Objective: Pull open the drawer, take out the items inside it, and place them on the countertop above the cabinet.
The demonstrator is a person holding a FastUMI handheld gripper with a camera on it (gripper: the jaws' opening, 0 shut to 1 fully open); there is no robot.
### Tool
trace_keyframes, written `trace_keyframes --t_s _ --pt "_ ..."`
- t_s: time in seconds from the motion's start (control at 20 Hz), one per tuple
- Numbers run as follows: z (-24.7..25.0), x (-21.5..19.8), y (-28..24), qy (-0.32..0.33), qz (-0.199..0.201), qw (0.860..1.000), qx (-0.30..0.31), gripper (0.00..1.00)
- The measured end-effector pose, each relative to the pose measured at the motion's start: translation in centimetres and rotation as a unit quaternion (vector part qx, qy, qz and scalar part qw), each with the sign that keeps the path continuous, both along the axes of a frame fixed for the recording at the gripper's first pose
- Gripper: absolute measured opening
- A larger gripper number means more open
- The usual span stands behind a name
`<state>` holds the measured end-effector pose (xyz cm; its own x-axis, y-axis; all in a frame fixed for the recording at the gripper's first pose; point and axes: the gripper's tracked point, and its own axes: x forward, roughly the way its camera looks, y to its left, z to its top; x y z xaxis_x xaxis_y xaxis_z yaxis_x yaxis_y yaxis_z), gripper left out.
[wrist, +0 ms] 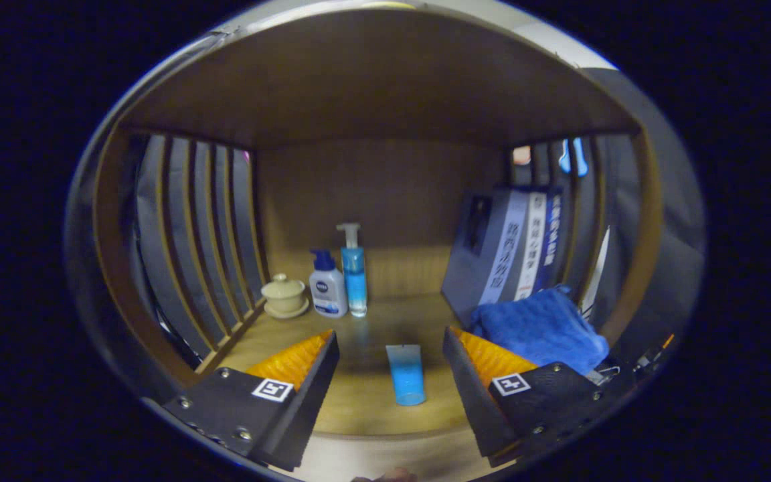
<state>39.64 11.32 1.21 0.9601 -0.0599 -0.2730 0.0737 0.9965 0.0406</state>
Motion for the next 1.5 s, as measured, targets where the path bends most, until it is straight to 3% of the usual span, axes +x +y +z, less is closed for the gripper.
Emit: trace_keyframes --t_s 0.3,0.75,1.1,1.5 --pt "2.9 -10.2 -0.3 -0.060 -0.032 0.997 -0.023 0.92" --pt "-3.2 -21.2 0.5 -0.085 -0.022 0.996 -0.009 0.92" --pt "-10.7 -25.9 -1.7 -0.044 -0.048 0.997 0.036 0.92" --pt "-17.4 -26.4 -1.9 0.035 -0.009 0.998 0.045 0.93"
